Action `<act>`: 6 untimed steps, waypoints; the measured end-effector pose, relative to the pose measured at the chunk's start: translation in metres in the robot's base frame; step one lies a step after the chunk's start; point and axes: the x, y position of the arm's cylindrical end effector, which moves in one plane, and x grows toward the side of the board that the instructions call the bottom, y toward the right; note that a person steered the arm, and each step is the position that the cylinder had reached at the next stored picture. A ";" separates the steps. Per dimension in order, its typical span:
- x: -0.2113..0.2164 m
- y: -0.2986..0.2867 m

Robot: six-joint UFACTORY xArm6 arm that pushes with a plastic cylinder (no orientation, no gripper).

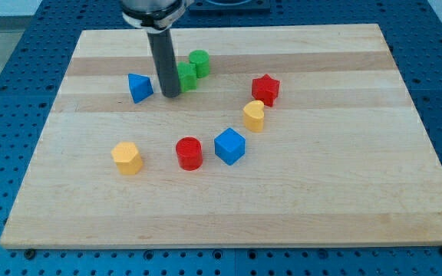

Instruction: Move the yellow heart a bit righr

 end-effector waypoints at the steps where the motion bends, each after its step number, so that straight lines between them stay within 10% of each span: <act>1: -0.003 0.006; 6: 0.061 0.116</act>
